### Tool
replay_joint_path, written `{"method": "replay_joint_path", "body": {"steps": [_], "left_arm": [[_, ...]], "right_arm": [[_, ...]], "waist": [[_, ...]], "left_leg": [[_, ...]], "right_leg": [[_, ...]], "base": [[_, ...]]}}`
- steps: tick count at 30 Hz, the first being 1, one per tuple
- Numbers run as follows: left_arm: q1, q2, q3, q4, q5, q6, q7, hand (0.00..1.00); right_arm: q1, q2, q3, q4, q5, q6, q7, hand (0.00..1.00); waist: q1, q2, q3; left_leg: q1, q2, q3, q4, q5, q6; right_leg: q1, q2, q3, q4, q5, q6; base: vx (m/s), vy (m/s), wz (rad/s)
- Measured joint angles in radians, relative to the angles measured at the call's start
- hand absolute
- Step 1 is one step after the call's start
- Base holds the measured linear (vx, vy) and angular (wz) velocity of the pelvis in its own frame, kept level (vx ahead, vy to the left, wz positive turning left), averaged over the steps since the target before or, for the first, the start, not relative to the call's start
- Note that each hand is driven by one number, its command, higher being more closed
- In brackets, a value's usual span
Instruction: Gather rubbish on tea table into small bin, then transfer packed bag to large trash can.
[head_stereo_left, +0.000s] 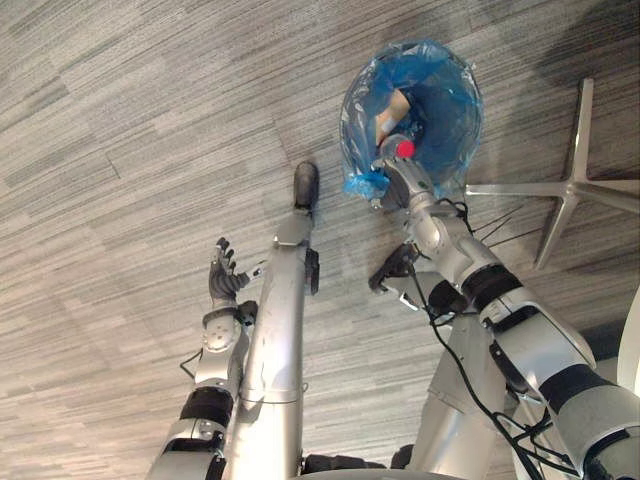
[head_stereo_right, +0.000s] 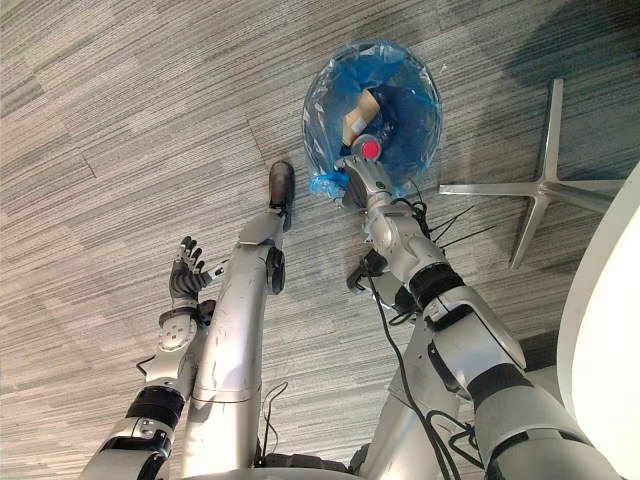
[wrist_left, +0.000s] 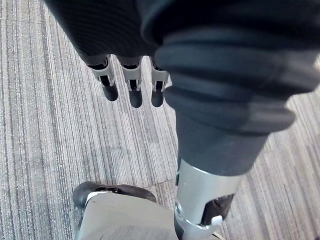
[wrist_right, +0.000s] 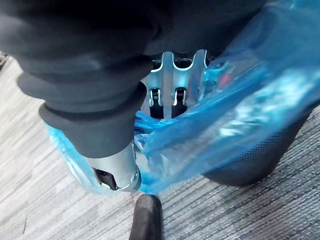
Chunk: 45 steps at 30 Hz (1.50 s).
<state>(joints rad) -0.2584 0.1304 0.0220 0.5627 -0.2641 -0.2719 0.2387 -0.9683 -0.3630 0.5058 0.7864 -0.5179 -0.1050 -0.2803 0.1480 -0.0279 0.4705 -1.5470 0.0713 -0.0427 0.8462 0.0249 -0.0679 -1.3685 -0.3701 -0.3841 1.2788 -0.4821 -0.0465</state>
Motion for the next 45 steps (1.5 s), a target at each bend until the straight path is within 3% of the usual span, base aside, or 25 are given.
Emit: {"method": "replay_joint_path", "body": {"steps": [8, 12, 17, 20, 22, 24, 26, 30, 32, 34, 36, 38, 39, 42, 44, 45], "left_arm": [[-0.001, -0.004, 0.000, -0.003, 0.000, 0.006, 0.001, 0.00], [0.000, -0.005, 0.008, -0.004, 0.022, 0.030, -0.003, 0.00], [0.022, -0.003, -0.020, -0.013, 0.045, 0.042, -0.025, 0.00], [0.110, -0.012, -0.062, -0.030, 0.084, 0.047, -0.046, 0.00], [0.168, -0.025, -0.072, -0.031, 0.094, 0.051, -0.064, 0.00], [0.247, -0.024, -0.082, -0.017, 0.110, 0.050, -0.065, 0.00], [0.294, -0.004, -0.114, 0.028, 0.121, 0.050, -0.071, 0.00], [0.327, 0.027, -0.143, 0.037, 0.128, 0.051, -0.096, 0.00], [0.323, 0.043, -0.153, 0.021, 0.140, 0.049, -0.110, 0.00], [0.323, 0.055, -0.149, -0.033, 0.150, 0.048, -0.112, 0.00], [0.326, 0.061, -0.143, -0.089, 0.154, 0.048, -0.124, 0.00], [0.357, 0.059, -0.130, -0.203, 0.162, 0.048, -0.125, 0.00], [0.389, 0.039, -0.118, -0.275, 0.162, 0.039, -0.126, 0.00], [0.475, 0.014, -0.122, -0.417, 0.160, 0.026, -0.126, 0.00], [0.495, 0.002, -0.144, -0.487, 0.159, 0.026, -0.127, 0.00], [0.485, -0.004, -0.154, -0.520, 0.161, 0.026, -0.128, 0.00]], "right_arm": [[0.053, -0.007, -0.083, -0.241, 0.120, -0.010, -0.004, 1.00], [0.132, 0.010, -0.121, -0.330, 0.207, -0.012, 0.000, 1.00], [0.374, 0.087, -0.174, -0.549, 0.362, -0.042, 0.015, 1.00], [0.528, 0.153, -0.172, -0.688, 0.443, -0.071, 0.046, 1.00], [0.614, 0.169, -0.172, -0.758, 0.480, -0.086, 0.055, 1.00], [0.703, 0.201, -0.172, -0.777, 0.522, -0.108, 0.088, 1.00], [0.751, 0.209, -0.164, -0.762, 0.555, -0.113, 0.120, 1.00], [0.765, 0.217, -0.143, -0.758, 0.569, -0.114, 0.175, 1.00], [0.769, 0.216, -0.148, -0.757, 0.583, -0.114, 0.195, 1.00], [0.773, 0.213, -0.157, -0.756, 0.602, -0.114, 0.196, 1.00], [0.770, 0.215, -0.157, -0.755, 0.630, -0.114, 0.199, 1.00], [0.745, 0.218, -0.151, -0.742, 0.645, -0.117, 0.204, 1.00], [0.710, 0.217, -0.146, -0.721, 0.657, -0.118, 0.220, 1.00], [0.651, 0.189, -0.142, -0.701, 0.700, -0.118, 0.226, 1.00], [0.594, 0.145, -0.146, -0.687, 0.727, -0.119, 0.220, 1.00], [0.550, 0.126, -0.151, -0.658, 0.746, -0.120, 0.219, 1.00]], "waist": [[0.000, 0.000, 0.000], [0.000, 0.000, 0.000], [-0.005, 0.000, 0.000], [-0.026, -0.002, -0.016], [-0.027, -0.004, -0.039], [-0.026, -0.027, -0.098], [-0.025, -0.030, -0.159], [-0.031, -0.030, -0.182], [-0.053, -0.028, -0.184], [-0.080, -0.027, -0.184], [-0.075, -0.028, -0.184], [-0.052, -0.029, -0.184], [-0.022, -0.007, -0.189], [-0.017, 0.046, -0.221], [-0.016, 0.074, -0.235], [-0.019, 0.071, -0.234]], "left_leg": [[0.008, 0.001, -0.003, 0.011, 0.001, 0.001], [0.089, -0.001, -0.014, -0.014, 0.007, 0.000], [0.406, 0.007, 0.022, -0.250, 0.041, -0.003], [0.631, 0.016, 0.048, -0.425, 0.061, 0.002], [0.763, 0.020, 0.061, -0.516, 0.108, 0.021], [0.911, 0.008, 0.078, -0.613, 0.145, 0.021], [1.032, 0.008, 0.101, -0.721, 0.167, 0.021], [1.153, -0.004, 0.128, -0.806, 0.184, 0.028], [1.181, -0.023, 0.097, -0.804, 0.184, 0.029], [1.186, -0.040, 0.026, -0.773, 0.180, 0.032], [1.194, -0.050, -0.014, -0.758, 0.170, 0.031], [1.198, -0.074, -0.042, -0.744, 0.171, 0.020], [1.192, -0.054, -0.051, -0.751, 0.178, 0.009], [1.181, -0.006, -0.119, -0.837, 0.202, -0.025], [1.177, 0.024, -0.113, -0.917, 0.135, -0.080], [1.151, 0.023, -0.057, -0.902, 0.069, -0.059]], "right_leg": [[0.011, 0.004, 0.001, 0.004, 0.000, 0.000], [0.105, 0.012, -0.018, -0.027, 0.001, -0.001], [0.405, 0.029, -0.068, -0.225, 0.047, -0.002], [0.622, 0.069, -0.108, -0.408, 0.095, 0.025], [0.743, 0.090, -0.116, -0.493, 0.125, 0.035], [0.865, 0.095, -0.101, -0.575, 0.138, 0.064], [0.958, 0.126, -0.080, -0.682, 0.174, 0.080], [1.046, 0.147, -0.047, -0.748, 0.199, 0.088], [1.063, 0.156, 0.044, -0.716, 0.199, 0.088], [1.096, 0.173, 0.127, -0.672, 0.185, 0.110], [1.131, 0.190, 0.183, -0.648, 0.147, 0.148], [1.156, 0.195, 0.226, -0.654, 0.089, 0.135], [1.161, 0.222, 0.220, -0.684, 0.081, 0.114], [1.148, 0.286, 0.172, -0.728, 0.120, 0.083], [1.139, 0.312, 0.133, -0.771, 0.161, 0.057], [1.134, 0.287, 0.095, -0.814, 0.200, 0.037]], "base": [[-0.06, 0.029, -0.02], [-0.06, 0.027, 0.07], [-0.02, -0.017, 0.18], [0.06, -0.040, -0.01], [0.15, -0.062, 0.03], [0.20, -0.073, -0.12], [0.24, -0.021, -0.32], [0.13, 0.008, -0.26], [0.06, 0.005, 0.39], [0.02, -0.021, 0.92], [-0.02, -0.076, 0.92], [-0.12, -0.108, 0.63], [-0.17, -0.102, 0.12], [-0.16, -0.121, 0.27], [-0.16, -0.092, 0.53], [-0.15, -0.022, 0.76]]}}
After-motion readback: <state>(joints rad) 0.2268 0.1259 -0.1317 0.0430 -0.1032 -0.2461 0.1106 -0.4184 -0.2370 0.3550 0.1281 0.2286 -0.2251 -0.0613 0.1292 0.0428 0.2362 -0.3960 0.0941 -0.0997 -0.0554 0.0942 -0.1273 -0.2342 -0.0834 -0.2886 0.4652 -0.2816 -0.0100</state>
